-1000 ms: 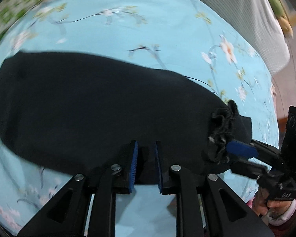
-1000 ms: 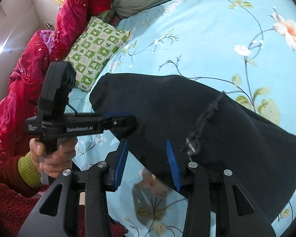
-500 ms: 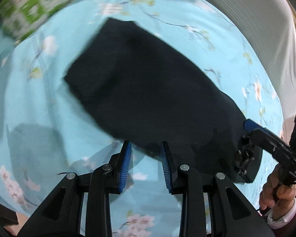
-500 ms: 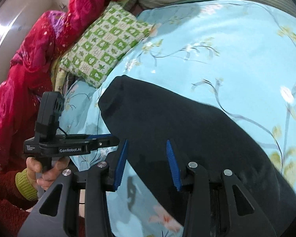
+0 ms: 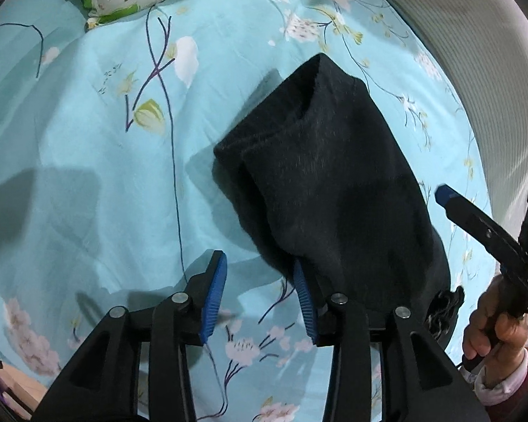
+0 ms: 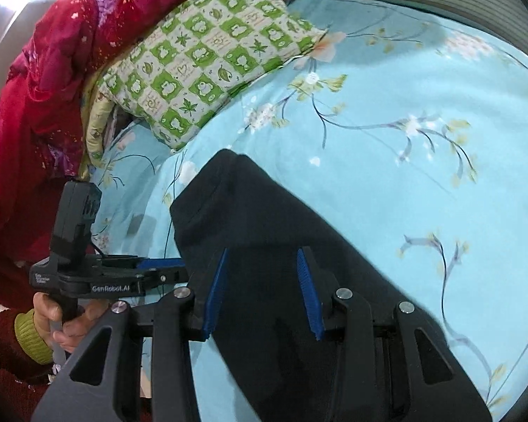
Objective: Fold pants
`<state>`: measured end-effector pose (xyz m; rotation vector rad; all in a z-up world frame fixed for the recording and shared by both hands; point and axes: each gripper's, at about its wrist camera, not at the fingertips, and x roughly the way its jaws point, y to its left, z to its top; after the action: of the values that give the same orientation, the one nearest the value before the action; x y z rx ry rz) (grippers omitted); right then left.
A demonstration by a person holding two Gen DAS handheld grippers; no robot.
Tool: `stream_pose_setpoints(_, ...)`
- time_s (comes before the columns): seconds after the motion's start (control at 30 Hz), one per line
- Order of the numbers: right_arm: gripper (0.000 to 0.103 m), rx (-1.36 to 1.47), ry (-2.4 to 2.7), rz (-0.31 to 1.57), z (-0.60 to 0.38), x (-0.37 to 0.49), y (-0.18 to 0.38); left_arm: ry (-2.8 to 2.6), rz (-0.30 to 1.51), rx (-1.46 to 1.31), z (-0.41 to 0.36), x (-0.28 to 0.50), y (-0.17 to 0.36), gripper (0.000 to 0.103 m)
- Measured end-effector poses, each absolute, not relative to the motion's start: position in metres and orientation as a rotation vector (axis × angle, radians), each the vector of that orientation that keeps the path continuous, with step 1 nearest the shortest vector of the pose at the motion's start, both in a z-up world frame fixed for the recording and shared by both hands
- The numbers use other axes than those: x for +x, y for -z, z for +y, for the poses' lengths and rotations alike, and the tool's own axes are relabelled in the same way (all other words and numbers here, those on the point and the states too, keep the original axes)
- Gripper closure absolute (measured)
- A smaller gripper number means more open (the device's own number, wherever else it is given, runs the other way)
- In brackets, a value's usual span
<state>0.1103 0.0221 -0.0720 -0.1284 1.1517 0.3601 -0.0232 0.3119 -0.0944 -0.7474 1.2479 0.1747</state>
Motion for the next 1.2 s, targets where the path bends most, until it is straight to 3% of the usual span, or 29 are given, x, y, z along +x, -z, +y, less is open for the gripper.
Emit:
stream_pose_setpoints(0.87,0.06,-0.215,-0.451,1.254,0.059,0.181,0.105,-0.036,1.127,-1.116,0.34,-0.032,0.087,0.058)
stream_pose_setpoints(0.97,0.06,-0.216,-0.463,1.256,0.061,0.183,0.104,-0.015,1.1,-1.12,0.34,-0.042,0.08,0.053)
stream_pose_setpoints(1.2,0.06,-0.228,-0.482,1.3,0.064,0.191,0.113,-0.159,1.179,-0.968,0.336,-0.03,0.088,0.051)
